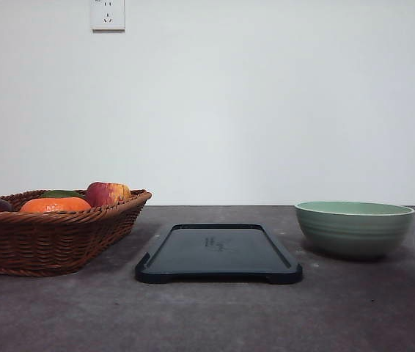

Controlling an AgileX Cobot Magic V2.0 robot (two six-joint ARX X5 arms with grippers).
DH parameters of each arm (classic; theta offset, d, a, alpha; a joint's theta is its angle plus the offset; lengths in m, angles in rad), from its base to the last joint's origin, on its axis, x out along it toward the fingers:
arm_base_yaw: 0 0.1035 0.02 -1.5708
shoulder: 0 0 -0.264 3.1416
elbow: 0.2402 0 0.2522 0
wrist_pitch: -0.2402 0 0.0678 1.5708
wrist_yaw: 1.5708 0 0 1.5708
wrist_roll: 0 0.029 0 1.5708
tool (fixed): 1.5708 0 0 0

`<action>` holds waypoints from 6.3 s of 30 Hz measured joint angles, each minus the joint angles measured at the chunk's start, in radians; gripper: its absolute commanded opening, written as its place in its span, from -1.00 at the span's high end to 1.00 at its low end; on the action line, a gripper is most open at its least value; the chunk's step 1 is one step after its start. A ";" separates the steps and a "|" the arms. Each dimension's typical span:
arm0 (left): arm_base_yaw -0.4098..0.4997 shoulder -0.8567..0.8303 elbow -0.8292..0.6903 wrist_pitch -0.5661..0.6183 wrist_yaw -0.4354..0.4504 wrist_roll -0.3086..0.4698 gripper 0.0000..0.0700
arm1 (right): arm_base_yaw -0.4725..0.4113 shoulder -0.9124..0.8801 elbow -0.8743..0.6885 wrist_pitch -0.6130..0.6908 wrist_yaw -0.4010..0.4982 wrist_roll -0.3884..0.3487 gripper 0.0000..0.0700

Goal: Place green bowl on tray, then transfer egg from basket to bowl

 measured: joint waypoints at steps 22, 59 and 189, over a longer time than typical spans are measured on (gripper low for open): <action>0.000 0.168 0.350 -0.027 -0.132 0.122 0.97 | 0.000 0.175 0.323 0.046 -0.105 -0.031 0.98; 0.000 0.808 0.903 -0.756 0.267 0.419 -0.04 | 0.000 0.900 0.824 -0.630 -0.427 -0.199 -0.03; 0.000 0.808 0.903 -0.756 0.267 0.438 -0.11 | 0.374 1.820 1.600 -0.736 -0.235 -0.179 0.21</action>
